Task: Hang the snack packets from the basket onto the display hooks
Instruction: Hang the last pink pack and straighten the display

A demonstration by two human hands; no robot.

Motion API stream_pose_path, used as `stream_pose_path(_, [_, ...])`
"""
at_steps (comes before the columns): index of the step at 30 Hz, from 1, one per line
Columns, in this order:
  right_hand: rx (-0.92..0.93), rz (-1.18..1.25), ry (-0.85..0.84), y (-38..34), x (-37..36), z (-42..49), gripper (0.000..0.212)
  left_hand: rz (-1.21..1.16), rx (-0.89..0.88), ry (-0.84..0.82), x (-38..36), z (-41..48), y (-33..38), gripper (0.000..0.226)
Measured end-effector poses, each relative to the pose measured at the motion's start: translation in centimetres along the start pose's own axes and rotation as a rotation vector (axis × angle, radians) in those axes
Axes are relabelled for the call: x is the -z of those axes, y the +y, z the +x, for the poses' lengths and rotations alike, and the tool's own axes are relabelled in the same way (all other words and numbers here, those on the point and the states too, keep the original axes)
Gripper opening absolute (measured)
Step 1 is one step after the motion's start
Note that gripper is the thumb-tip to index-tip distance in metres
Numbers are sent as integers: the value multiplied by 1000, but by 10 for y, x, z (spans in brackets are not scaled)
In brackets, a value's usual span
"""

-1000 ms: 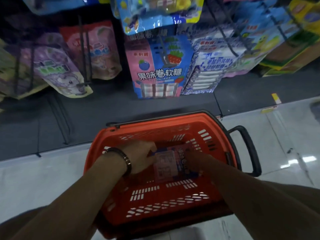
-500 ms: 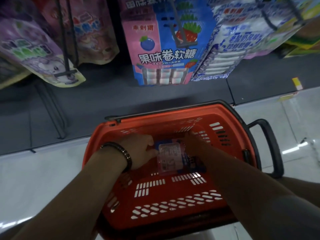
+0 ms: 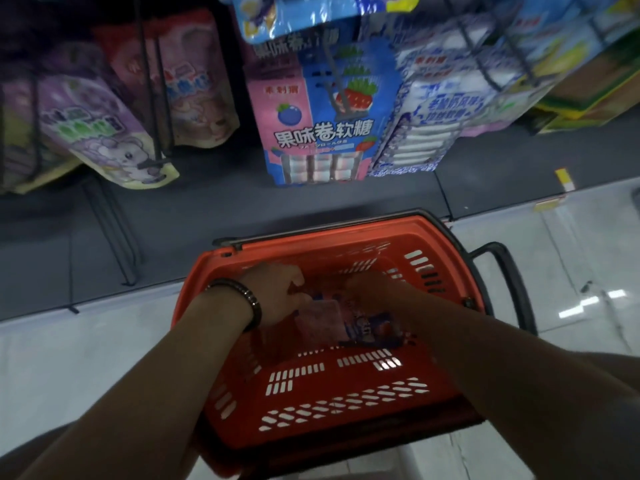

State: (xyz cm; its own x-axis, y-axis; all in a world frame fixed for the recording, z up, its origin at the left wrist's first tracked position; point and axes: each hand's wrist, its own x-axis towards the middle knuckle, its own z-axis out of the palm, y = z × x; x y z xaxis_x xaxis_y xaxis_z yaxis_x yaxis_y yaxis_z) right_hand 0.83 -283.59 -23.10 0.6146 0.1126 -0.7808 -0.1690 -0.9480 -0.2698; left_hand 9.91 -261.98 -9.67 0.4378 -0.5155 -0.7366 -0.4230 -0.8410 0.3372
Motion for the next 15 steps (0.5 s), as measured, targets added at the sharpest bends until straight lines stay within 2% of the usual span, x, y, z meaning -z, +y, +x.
stream_pose_path(3, [80,-70,-85,-22,40,-24,32,-24,-18,64,1,-7,5,51])
stream_pose_path(5, [158,-117,-86,-37,70,-39,22,-36,-28,118,-1,-13,10,59])
stream_pose_path(7, [145,-223,-80,-53,103,-63,10,-48,-52,174,-5,-21,14,65])
stream_pose_path(9, [195,-326,-55,-69,132,-93,15,-89,-85,214,-12,-28,18,62])
stream_pose_path(11, [248,-354,22,-87,155,-126,16,-174,-127,237,-16,-39,22,65])
stream_pose_path(13, [285,-378,126,-91,171,-152,18,-329,-153,302,-18,-52,29,52])
stream_pose_path(15, [353,-283,299,-85,179,-177,33,-501,-167,411,-23,-57,28,45])
